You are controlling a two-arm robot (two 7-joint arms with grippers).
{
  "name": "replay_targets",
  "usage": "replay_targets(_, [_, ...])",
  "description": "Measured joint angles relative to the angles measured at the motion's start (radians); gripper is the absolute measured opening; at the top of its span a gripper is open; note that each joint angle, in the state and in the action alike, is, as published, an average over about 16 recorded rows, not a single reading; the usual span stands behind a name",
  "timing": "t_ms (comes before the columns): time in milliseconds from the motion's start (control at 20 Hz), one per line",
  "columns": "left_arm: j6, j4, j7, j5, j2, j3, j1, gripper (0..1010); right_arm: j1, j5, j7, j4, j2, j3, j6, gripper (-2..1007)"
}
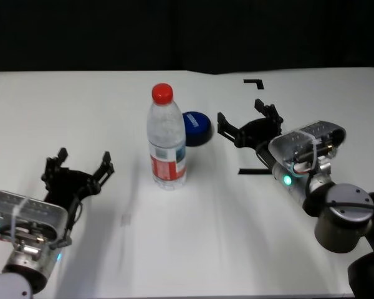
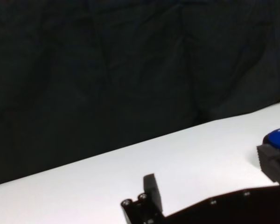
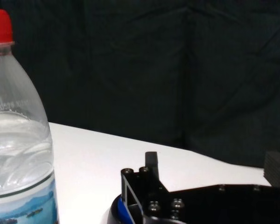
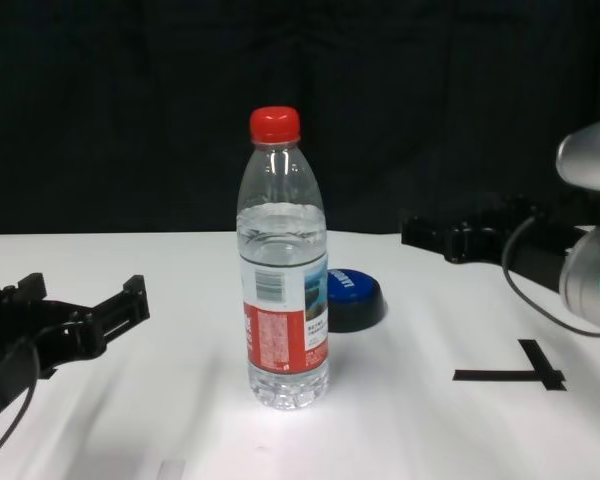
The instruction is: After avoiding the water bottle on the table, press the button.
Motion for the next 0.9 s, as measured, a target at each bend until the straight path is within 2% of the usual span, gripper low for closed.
replay_targets(900, [0.0,0.0,0.0,0.0,0.0,0.0,0.0,1003,-0.1,-0.003,-0.008,-0.099,0.007,0.016,0.01,1003])
